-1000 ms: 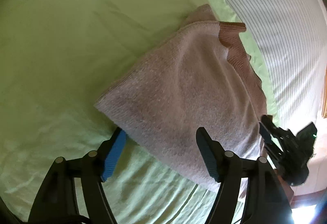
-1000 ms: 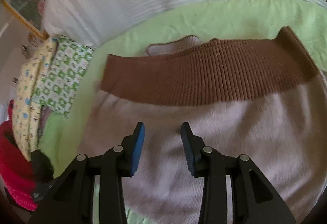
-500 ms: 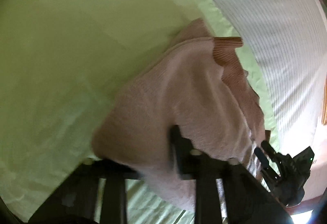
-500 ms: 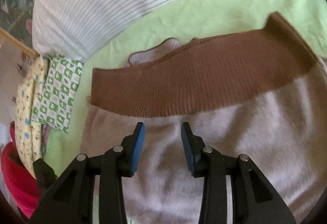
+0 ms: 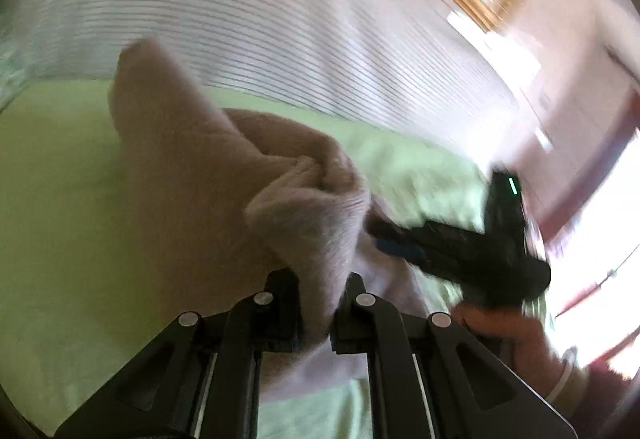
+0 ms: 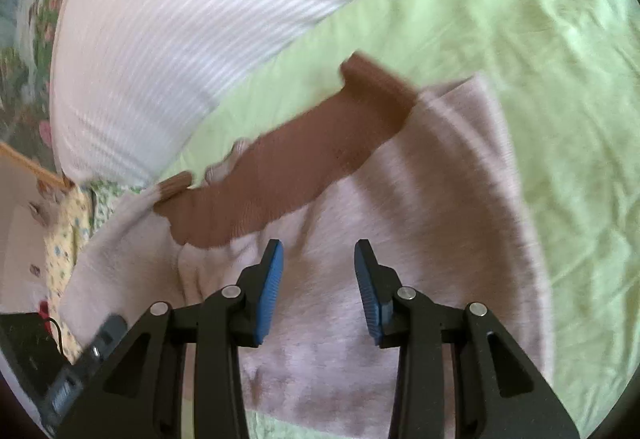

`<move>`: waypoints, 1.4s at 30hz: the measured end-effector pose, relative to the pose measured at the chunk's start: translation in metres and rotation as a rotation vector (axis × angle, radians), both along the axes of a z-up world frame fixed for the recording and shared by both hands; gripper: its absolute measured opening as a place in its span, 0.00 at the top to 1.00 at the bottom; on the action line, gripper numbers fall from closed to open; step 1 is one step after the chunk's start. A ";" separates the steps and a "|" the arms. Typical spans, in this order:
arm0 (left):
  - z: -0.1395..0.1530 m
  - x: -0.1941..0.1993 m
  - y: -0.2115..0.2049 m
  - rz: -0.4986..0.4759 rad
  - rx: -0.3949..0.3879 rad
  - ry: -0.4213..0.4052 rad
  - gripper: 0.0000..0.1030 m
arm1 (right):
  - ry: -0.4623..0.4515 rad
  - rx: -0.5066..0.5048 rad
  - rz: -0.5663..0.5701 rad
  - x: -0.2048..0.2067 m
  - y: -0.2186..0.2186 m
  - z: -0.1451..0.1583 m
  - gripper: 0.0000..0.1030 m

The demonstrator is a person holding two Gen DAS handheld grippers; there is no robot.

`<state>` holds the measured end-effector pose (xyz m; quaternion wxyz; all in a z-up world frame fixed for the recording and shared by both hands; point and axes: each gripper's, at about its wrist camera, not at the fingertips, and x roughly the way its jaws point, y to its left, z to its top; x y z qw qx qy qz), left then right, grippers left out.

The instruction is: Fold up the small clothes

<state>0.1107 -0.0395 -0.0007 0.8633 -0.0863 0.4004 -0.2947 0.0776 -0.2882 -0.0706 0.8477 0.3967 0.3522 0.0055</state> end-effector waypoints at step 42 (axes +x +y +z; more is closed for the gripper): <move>-0.094 -0.010 0.038 0.130 0.341 0.161 0.38 | -0.002 -0.158 0.340 0.030 0.053 0.014 0.82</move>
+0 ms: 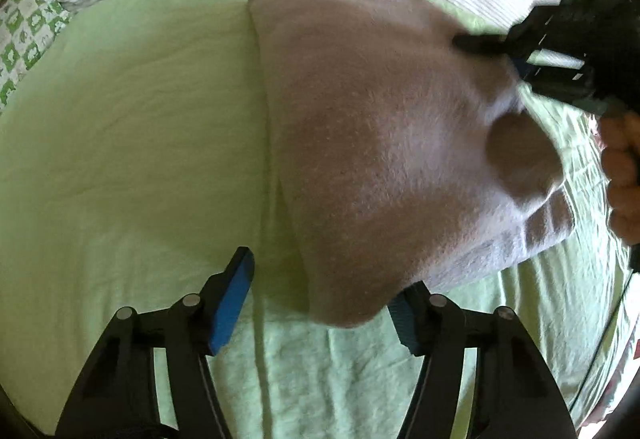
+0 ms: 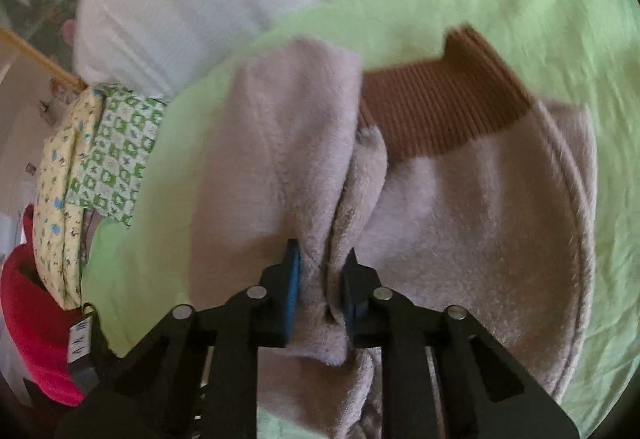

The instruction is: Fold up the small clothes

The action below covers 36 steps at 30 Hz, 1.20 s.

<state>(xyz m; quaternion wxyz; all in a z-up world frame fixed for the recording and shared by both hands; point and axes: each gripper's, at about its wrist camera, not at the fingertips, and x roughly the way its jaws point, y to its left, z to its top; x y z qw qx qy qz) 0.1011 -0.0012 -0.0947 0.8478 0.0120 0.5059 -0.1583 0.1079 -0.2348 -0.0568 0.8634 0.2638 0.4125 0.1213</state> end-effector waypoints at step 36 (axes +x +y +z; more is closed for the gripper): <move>-0.006 -0.006 -0.012 -0.057 -0.072 0.123 0.49 | 0.052 -0.170 -0.268 -0.049 -0.076 -0.026 0.80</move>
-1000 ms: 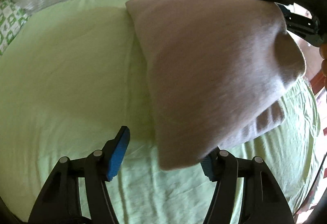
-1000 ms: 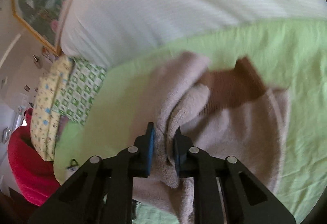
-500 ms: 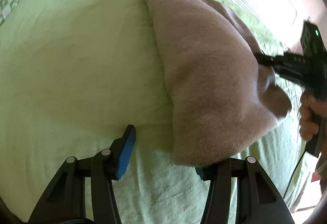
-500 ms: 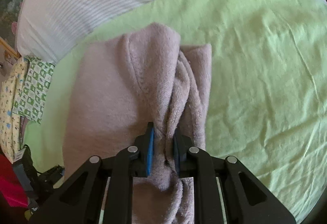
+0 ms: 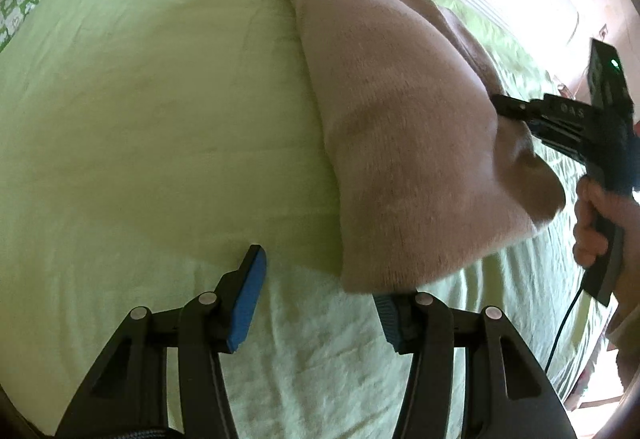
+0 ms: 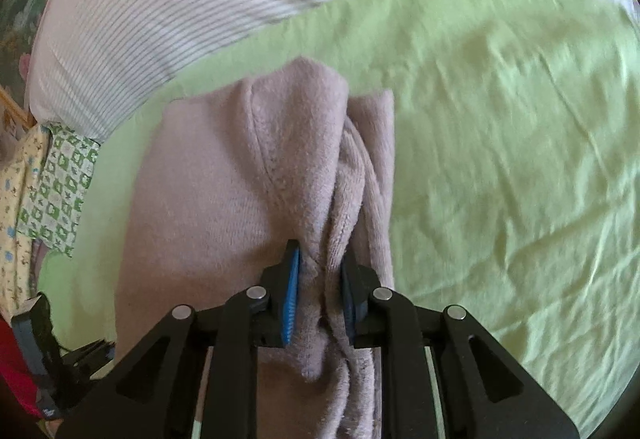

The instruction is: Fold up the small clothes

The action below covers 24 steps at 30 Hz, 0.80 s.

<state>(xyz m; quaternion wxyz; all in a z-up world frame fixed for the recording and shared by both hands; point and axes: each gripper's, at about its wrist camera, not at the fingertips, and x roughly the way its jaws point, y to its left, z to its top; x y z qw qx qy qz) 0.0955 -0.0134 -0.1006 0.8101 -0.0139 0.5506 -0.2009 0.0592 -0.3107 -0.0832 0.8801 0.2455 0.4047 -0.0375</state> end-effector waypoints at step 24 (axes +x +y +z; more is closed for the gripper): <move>0.058 0.078 -0.030 0.099 -0.171 0.017 0.26 | -0.042 0.100 -0.075 -0.006 -0.010 0.012 0.37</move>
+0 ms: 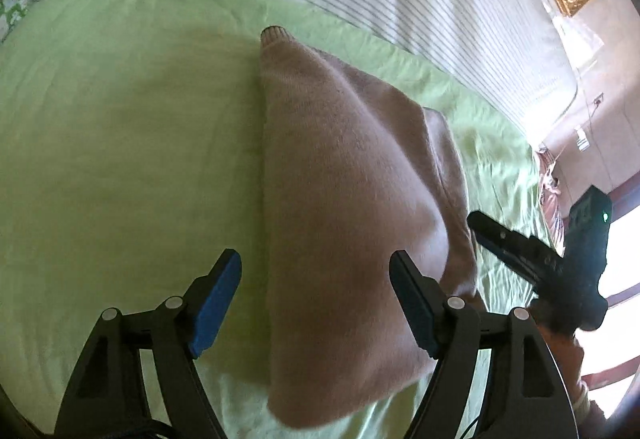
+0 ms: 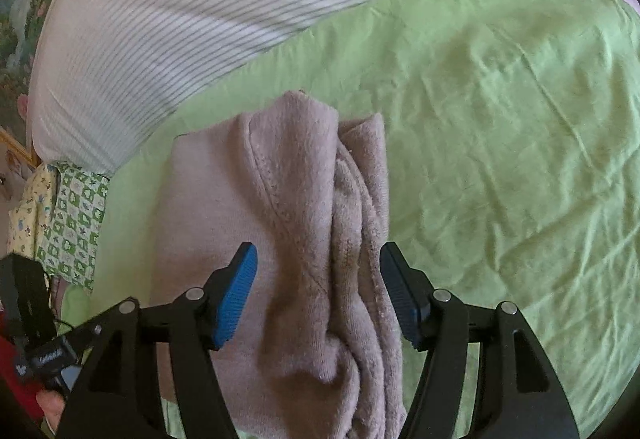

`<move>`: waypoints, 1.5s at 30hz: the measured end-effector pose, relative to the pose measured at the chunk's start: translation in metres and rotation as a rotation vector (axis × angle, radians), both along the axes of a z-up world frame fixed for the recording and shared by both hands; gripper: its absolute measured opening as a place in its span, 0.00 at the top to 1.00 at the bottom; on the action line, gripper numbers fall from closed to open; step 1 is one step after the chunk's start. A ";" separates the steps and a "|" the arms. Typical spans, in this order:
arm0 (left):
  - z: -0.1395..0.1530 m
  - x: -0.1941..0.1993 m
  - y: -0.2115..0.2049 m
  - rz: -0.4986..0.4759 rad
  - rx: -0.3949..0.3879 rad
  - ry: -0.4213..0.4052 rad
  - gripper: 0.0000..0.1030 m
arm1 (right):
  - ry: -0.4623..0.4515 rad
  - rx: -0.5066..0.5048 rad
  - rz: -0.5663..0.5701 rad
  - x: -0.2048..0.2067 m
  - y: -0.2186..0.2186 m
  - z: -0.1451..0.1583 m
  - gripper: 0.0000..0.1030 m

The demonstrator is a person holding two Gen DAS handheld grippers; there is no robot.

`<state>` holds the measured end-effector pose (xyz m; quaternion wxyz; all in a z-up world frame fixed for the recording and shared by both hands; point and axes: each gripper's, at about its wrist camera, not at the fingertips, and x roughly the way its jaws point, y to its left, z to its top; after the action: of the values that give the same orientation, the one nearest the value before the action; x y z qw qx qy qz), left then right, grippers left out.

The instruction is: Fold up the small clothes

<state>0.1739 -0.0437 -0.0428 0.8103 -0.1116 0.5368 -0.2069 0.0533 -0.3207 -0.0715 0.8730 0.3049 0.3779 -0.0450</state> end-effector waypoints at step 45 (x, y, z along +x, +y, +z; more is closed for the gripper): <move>0.007 0.002 0.085 0.004 -0.134 -0.081 0.56 | -0.131 0.092 0.227 0.026 0.080 0.022 0.72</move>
<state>0.1763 0.0409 -0.0361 0.8223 -0.1582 0.4885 -0.2452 0.0795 -0.2407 -0.0498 0.8804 0.3022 0.3539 0.0916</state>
